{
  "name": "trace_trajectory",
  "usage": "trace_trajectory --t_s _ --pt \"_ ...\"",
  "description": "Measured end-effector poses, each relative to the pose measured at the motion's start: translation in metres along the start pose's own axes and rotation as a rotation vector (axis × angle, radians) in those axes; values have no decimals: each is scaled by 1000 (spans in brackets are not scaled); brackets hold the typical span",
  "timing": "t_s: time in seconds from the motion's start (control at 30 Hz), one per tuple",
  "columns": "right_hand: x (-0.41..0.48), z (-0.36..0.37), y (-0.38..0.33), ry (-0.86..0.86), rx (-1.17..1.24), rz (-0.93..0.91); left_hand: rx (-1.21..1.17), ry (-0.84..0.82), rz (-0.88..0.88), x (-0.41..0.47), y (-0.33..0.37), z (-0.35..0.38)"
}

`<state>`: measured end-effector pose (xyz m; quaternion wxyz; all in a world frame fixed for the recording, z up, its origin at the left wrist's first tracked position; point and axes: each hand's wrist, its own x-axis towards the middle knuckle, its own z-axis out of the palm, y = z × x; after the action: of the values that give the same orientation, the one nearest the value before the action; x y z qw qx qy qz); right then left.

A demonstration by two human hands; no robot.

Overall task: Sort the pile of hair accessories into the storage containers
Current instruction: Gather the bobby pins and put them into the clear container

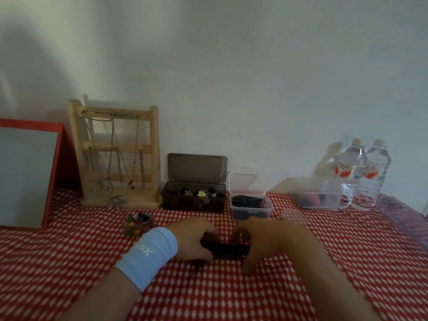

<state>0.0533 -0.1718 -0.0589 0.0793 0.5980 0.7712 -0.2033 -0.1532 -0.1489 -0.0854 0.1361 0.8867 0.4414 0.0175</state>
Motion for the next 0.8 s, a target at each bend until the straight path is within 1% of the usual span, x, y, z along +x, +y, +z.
trace_trajectory --t_s 0.07,0.2,0.27,0.33,0.37,0.43,0.5,0.53,0.63,0.8 --pt "2 3 -1 35 -8 -15 -35 11 27 1 1 1" --pt "8 7 -1 95 17 -128 -106 12 11 5 -2 5" --pt "11 8 -2 133 53 -174 -51 -8 -8 7 0 10" --pt "9 7 -2 161 103 -195 -8 15 5 10 6 16" --pt "6 4 0 170 107 -177 2 38 19 11 8 18" --pt "-4 0 8 164 62 -65 6 71 51 12 10 20" --pt "-12 -4 17 92 -14 63 -34 103 91 12 10 20" --pt "-13 -4 19 52 -28 93 -50 113 111 12 11 19" --pt "-11 -2 19 31 -16 74 -50 105 128 13 14 17" --pt "-13 -6 22 135 44 -39 -44 96 116 10 14 13"
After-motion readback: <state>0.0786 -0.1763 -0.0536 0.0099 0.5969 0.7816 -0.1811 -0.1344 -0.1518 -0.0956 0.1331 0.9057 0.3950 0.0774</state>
